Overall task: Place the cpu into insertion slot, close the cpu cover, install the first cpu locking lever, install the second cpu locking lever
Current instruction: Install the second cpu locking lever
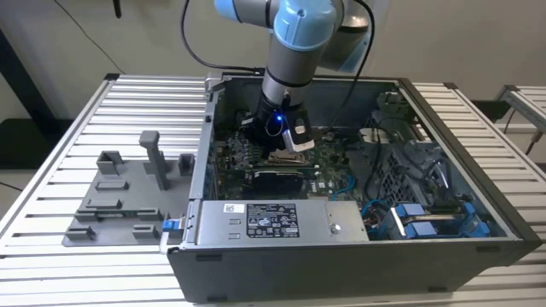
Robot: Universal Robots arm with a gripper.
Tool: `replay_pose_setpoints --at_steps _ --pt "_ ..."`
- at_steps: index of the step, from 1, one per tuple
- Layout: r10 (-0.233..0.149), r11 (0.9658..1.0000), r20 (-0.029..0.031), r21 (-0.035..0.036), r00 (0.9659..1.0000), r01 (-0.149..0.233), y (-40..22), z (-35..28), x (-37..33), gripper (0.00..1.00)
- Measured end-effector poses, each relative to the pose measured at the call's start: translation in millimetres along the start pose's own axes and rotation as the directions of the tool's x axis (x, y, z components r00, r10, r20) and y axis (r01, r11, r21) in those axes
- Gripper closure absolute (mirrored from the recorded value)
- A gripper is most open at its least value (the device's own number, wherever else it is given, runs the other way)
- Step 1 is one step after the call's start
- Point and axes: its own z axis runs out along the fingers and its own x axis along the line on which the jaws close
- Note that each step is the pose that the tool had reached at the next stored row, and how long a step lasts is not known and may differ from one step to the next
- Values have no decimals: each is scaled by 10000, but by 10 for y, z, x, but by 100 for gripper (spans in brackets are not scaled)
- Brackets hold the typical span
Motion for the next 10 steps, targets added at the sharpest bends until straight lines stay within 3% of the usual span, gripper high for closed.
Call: replay_pose_setpoints --at_steps 10 --pt "17 10000 12 -4 10000 -17 -2 58 1 89"
